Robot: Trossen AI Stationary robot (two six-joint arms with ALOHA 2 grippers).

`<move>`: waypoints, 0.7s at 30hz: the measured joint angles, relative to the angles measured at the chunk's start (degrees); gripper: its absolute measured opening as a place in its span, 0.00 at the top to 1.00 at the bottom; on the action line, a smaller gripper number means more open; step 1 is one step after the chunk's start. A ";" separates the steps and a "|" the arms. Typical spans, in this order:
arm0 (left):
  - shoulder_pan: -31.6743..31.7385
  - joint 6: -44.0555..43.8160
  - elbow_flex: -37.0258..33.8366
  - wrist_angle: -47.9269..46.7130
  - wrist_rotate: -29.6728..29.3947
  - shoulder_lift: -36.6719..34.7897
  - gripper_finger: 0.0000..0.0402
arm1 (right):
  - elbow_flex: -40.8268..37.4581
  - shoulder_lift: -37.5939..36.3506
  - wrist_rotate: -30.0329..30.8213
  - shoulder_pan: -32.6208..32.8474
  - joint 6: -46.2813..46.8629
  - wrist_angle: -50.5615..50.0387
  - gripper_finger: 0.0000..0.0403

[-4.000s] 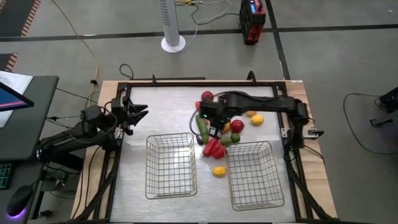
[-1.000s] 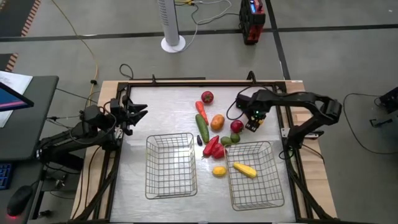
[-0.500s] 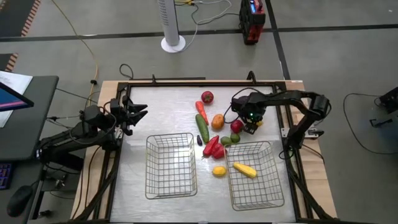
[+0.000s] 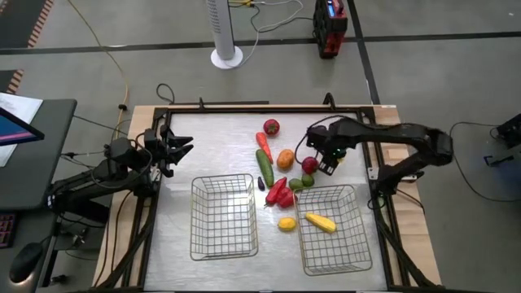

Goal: Sort produce into baskets
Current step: Put the yellow lemon into the left wire basket

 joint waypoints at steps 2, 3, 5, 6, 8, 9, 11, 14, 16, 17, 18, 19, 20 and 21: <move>0.00 0.02 0.00 0.02 -0.01 0.00 0.67 | 1.44 -3.28 -0.16 3.08 2.84 2.20 0.39; 0.00 0.02 0.00 0.02 -0.02 0.00 0.67 | 1.74 -4.68 -0.62 4.75 4.18 4.54 0.39; 0.00 0.02 0.00 0.04 -0.04 0.00 0.67 | 1.70 -7.16 -2.10 8.16 6.60 10.77 0.39; 0.00 0.02 0.00 0.04 -0.04 0.00 0.67 | 1.70 -8.01 -2.57 9.95 7.65 14.54 0.39; 0.00 -0.03 0.00 0.09 -0.37 0.00 0.67 | 1.72 -8.89 -2.83 13.59 9.05 22.32 0.39; 0.00 -0.12 0.00 0.10 -0.55 0.00 0.67 | 1.72 -8.81 -2.85 15.39 9.08 26.31 0.39; 0.00 -0.52 0.00 0.09 -0.77 0.00 0.67 | 1.72 -7.81 -2.90 18.75 8.04 34.44 0.39; 0.00 -0.72 0.00 0.07 -0.81 0.00 0.67 | 1.72 -4.01 -2.89 22.94 4.96 46.66 0.39; 0.00 -0.73 0.00 0.07 -0.83 0.00 0.67 | 1.72 -0.46 -2.90 25.06 2.77 54.33 0.39; 0.00 -0.73 0.00 0.07 -0.83 0.00 0.67 | 1.72 1.36 -2.92 25.98 1.73 58.08 0.39; 0.01 -0.70 0.00 0.07 -0.83 0.00 0.67 | 1.72 3.03 -2.94 26.73 0.60 61.39 0.39; 0.01 -0.70 0.00 0.07 -0.83 0.00 0.67 | 1.72 4.78 -2.98 27.28 -0.82 64.42 0.39; 0.00 -0.69 0.00 0.04 -0.84 0.00 0.67 | 1.93 6.42 -2.98 27.66 -2.30 66.74 0.39; 0.00 -0.62 0.00 0.02 -0.83 0.00 0.67 | 2.51 8.01 -2.96 27.99 -3.89 68.40 0.39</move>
